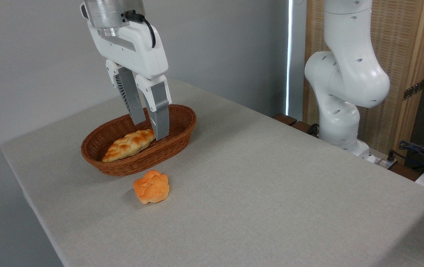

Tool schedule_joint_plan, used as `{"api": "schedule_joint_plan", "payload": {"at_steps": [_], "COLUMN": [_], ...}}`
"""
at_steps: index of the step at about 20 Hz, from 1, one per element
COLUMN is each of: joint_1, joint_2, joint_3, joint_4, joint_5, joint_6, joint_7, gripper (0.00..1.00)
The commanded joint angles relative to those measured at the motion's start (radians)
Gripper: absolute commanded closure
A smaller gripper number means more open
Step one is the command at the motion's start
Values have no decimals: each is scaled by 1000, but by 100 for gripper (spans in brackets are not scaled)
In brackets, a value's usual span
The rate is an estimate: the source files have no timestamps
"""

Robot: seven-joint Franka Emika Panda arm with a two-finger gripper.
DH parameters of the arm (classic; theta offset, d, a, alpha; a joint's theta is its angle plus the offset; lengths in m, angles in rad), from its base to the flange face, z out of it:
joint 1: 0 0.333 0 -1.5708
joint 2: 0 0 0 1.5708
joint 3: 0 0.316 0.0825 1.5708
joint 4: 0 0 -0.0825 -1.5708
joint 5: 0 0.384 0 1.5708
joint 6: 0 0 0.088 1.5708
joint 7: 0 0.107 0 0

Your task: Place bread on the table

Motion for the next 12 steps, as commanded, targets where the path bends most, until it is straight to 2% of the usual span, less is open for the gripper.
{"api": "schedule_joint_plan", "payload": {"at_steps": [1, 3, 6, 12], "joint_1": [0, 6, 39, 67], "joint_2": [-62, -65, -65, -71], "joint_3": [-10, -31, -56, -68], "joint_4": [-109, -117, -120, -141], "joint_5": [16, 16, 16, 16], "joint_6": [74, 80, 78, 83], "joint_7": [-2, -2, -1, 1], "gripper": [0, 0, 0, 0]}}
